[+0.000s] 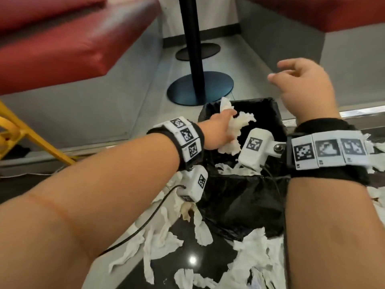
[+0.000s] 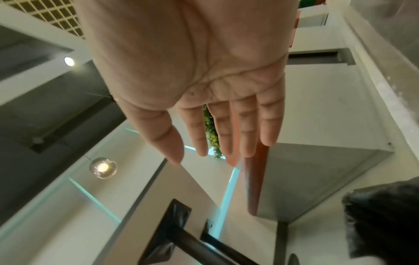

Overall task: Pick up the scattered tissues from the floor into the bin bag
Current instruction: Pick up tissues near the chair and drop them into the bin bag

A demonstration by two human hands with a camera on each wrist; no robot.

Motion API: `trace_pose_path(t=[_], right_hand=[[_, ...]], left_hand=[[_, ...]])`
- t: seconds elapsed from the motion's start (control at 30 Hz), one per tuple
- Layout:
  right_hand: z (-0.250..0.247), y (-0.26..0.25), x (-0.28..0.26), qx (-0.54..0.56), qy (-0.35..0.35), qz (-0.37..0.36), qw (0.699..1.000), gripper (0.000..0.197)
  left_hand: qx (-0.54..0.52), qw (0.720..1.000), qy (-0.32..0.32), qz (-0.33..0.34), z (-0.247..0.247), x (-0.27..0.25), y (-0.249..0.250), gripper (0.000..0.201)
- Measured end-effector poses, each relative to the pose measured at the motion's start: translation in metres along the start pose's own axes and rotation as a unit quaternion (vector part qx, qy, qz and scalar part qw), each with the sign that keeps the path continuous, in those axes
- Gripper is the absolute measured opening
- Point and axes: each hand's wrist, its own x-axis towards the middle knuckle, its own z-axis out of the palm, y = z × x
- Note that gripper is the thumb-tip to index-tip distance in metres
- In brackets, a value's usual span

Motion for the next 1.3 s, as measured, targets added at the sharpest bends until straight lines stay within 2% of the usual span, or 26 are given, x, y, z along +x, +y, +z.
trace_pose_path(t=[0.1, 0.2, 0.33, 0.43, 0.47, 0.53, 0.6, 0.67, 0.7, 0.77, 0.8, 0.83, 0.9, 0.93, 1.0, 1.07, 1.1, 1.2, 1.3], right_hand=[[0.004, -0.018, -0.007, 0.027, -0.008, -0.044, 0.999, 0.032], [0.024, -0.037, -0.016, 0.049, -0.034, -0.082, 0.995, 0.026], [0.083, -0.056, -0.041, 0.066, -0.106, -0.115, 0.985, 0.016], [0.152, -0.054, -0.078, -0.020, -0.248, -0.142, 0.958, 0.014], [0.177, -0.047, -0.095, -0.076, -0.308, -0.151, 0.936, 0.015], [0.223, -0.019, -0.134, -0.200, -0.436, -0.145, 0.865, 0.018], [0.262, 0.023, -0.182, -0.310, -0.533, -0.093, 0.782, 0.029], [0.288, 0.072, -0.235, -0.371, -0.589, 0.006, 0.718, 0.059], [0.298, 0.094, -0.261, -0.389, -0.602, 0.052, 0.696, 0.075], [0.310, 0.123, -0.302, -0.430, -0.600, 0.085, 0.669, 0.086], [0.314, 0.133, -0.317, -0.451, -0.583, 0.080, 0.671, 0.080], [0.315, 0.138, -0.326, -0.456, -0.562, 0.070, 0.686, 0.067], [0.317, 0.143, -0.330, -0.430, -0.532, 0.076, 0.726, 0.035], [0.318, 0.143, -0.327, -0.403, -0.516, 0.099, 0.749, 0.026], [0.315, 0.141, -0.317, -0.329, -0.454, 0.181, 0.808, 0.018], [0.317, 0.136, -0.305, -0.266, -0.360, 0.236, 0.863, 0.021], [0.318, 0.137, -0.299, -0.241, -0.322, 0.259, 0.878, 0.023], [0.316, 0.138, -0.283, -0.164, -0.264, 0.319, 0.895, 0.015], [0.312, 0.131, -0.273, -0.061, -0.209, 0.396, 0.892, 0.024]], left_hand=[[0.075, 0.997, -0.005, 0.008, 0.000, 0.002, 0.000, 0.070], [0.146, 0.989, -0.015, -0.002, -0.020, -0.019, -0.035, 0.049], [0.201, 0.974, -0.092, -0.054, -0.019, -0.077, -0.126, 0.032], [0.216, 0.964, -0.136, -0.079, 0.020, -0.122, -0.220, 0.031], [0.218, 0.961, -0.150, -0.081, 0.039, -0.135, -0.249, 0.033], [0.217, 0.955, -0.187, -0.078, 0.082, -0.160, -0.296, 0.046], [0.212, 0.949, -0.221, -0.071, 0.131, -0.181, -0.326, 0.076], [0.209, 0.941, -0.263, -0.050, 0.175, -0.199, -0.345, 0.115], [0.214, 0.930, -0.295, -0.039, 0.194, -0.208, -0.350, 0.129], [0.217, 0.912, -0.345, -0.030, 0.223, -0.223, -0.359, 0.136], [0.217, 0.912, -0.347, -0.024, 0.232, -0.231, -0.362, 0.130], [0.216, 0.919, -0.330, -0.018, 0.239, -0.237, -0.366, 0.119], [0.211, 0.946, -0.246, 0.013, 0.244, -0.247, -0.374, 0.075], [0.206, 0.954, -0.214, 0.032, 0.246, -0.251, -0.380, 0.050], [0.183, 0.964, -0.187, 0.054, 0.248, -0.252, -0.385, 0.026], [0.112, 0.984, -0.119, 0.072, 0.250, -0.250, -0.387, 0.015], [0.081, 0.989, -0.102, 0.070, 0.249, -0.246, -0.387, 0.013], [-0.013, 0.995, -0.092, 0.019, 0.241, -0.234, -0.385, 0.024], [-0.070, 0.992, -0.097, -0.040, 0.232, -0.220, -0.387, 0.030]])
